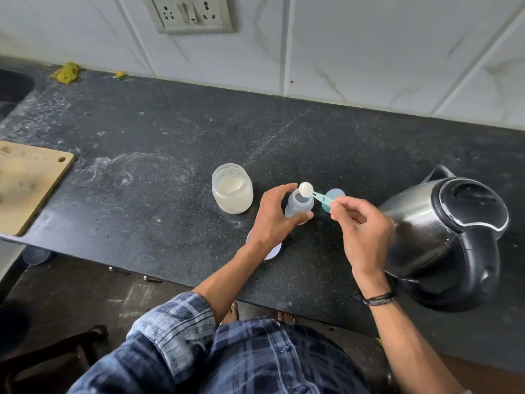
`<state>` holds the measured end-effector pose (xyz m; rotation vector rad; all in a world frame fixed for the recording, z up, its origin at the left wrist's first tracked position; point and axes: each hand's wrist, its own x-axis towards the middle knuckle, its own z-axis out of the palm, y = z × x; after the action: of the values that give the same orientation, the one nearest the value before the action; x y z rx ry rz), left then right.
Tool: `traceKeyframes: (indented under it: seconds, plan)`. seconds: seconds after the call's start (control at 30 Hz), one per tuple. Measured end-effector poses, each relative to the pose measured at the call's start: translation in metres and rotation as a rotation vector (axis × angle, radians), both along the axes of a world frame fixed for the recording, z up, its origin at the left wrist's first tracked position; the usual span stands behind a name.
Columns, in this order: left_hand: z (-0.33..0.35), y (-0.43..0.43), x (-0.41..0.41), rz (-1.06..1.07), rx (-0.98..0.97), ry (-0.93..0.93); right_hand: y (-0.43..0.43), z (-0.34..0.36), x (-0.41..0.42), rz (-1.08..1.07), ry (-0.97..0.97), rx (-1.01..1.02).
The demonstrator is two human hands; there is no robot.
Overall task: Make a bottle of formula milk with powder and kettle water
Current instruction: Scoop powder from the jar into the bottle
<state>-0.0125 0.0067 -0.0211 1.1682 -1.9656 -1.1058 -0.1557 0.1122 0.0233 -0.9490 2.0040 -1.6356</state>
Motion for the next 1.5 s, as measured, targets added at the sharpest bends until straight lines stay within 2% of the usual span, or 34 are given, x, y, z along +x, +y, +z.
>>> traceKeyframes:
  seconds: [0.17,0.43,0.8,1.5]
  plan:
    - [0.001,0.0,-0.001,-0.006,-0.025,0.001,0.002,-0.004,0.0,0.002,0.16,-0.019]
    - [0.001,-0.001,-0.002,0.002,-0.025,0.009,0.009,-0.004,0.004,0.029,0.591,-0.104]
    - [-0.005,-0.001,-0.002,0.017,0.005,-0.01,0.013,-0.02,0.004,0.097,1.022,-0.146]
    - [-0.006,-0.002,-0.002,0.013,-0.016,-0.036,0.013,-0.025,0.005,0.142,1.05,-0.138]
